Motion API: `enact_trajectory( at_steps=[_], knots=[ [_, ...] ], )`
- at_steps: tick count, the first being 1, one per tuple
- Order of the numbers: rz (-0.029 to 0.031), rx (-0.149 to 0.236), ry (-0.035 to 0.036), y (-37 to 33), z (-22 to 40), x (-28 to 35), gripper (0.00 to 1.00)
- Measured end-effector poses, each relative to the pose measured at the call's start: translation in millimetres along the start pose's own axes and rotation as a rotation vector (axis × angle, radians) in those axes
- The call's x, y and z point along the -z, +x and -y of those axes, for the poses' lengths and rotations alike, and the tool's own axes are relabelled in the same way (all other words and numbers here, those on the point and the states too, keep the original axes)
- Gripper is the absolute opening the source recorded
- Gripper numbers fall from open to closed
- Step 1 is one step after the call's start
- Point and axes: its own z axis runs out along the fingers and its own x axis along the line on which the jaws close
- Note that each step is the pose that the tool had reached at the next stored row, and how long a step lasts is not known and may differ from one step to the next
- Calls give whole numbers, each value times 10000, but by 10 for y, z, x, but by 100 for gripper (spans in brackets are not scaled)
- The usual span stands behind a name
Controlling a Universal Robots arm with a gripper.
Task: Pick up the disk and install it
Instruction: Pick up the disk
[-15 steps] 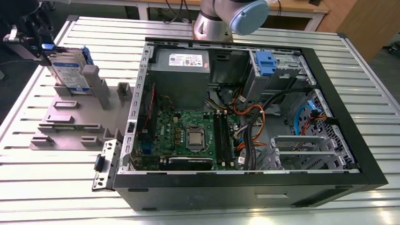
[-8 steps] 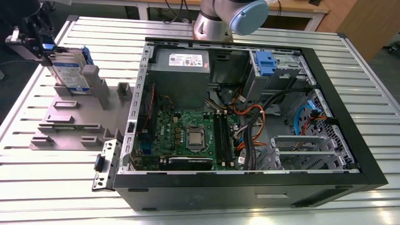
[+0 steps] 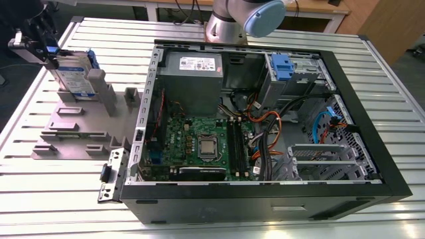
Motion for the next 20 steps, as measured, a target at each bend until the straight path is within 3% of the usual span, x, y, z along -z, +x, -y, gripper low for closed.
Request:
enact_trajectory(
  at_steps=[1, 8, 14, 20],
  knots=[
    [0, 0, 1, 0, 0, 0, 48],
    [1, -37, 4, 16, -1, -2, 48],
    [8, -390, 25, 22, 12, -6, 48],
    [9, -429, 28, 22, 13, -17, 48]
  ],
)
